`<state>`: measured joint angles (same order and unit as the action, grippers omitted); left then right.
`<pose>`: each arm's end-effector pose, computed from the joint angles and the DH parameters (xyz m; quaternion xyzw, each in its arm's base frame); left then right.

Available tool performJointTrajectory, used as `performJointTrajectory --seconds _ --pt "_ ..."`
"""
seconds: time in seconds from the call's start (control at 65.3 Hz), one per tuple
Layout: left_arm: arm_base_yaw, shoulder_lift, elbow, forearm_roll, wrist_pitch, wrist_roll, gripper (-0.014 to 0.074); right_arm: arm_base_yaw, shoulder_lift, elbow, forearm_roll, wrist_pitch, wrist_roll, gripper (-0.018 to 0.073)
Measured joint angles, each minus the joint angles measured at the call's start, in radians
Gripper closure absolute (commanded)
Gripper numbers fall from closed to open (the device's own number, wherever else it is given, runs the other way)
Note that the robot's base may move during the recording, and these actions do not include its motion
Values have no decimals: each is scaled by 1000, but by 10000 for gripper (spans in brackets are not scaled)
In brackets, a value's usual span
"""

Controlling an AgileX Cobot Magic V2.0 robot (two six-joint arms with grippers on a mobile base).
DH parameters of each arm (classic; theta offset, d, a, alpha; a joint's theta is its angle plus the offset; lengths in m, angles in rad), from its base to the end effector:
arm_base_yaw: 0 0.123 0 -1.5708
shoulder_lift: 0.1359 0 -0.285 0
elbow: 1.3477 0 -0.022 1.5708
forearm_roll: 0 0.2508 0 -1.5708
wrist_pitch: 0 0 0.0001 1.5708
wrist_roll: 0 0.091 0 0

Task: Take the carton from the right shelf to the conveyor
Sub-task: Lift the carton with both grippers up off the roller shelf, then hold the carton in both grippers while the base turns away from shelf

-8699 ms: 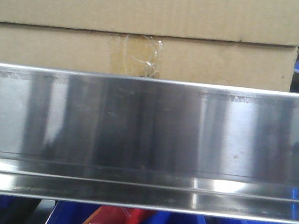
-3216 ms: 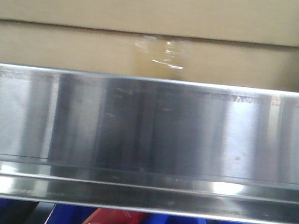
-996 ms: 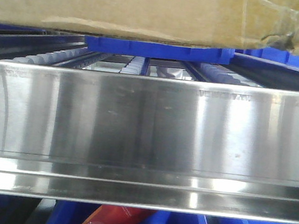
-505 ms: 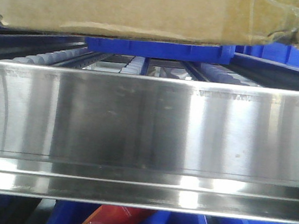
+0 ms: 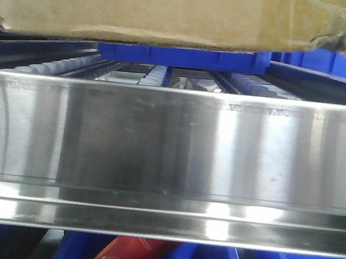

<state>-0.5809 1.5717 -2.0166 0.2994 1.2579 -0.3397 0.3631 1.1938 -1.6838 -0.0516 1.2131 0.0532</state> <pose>0.2731 -0.1487 0.4944 0.0923 0.8973 -0.0473 0.4291 0.1915 0.0681 0.5010 -0.1349 0.8822 0.0680 0.4460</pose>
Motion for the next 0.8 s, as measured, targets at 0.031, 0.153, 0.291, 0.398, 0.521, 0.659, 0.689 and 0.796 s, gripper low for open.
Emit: performJointTrajectory --seconds 0.031,0.153,0.291,0.398,0.521,0.659,0.689,0.796 --pt "0 0 0 0 0 0 613 0 0 0 0 -2 0 627" --pt "0 0 0 1 0 0 613 0 0 0 0 -4 0 627" --pt "0 0 0 3 0 0 613 0 0 0 0 -4 0 627" --pt "0 0 0 3 0 0 613 0 0 0 0 -4 0 627" --pt "0 0 0 3 0 0 613 0 0 0 0 -4 0 627" --pt "0 0 0 3 0 0 613 0 0 0 0 -4 0 627" --pt "0 0 0 3 0 0 613 0 0 0 0 -4 0 627" --pt "0 0 0 3 0 0 613 0 0 0 0 -4 0 627"
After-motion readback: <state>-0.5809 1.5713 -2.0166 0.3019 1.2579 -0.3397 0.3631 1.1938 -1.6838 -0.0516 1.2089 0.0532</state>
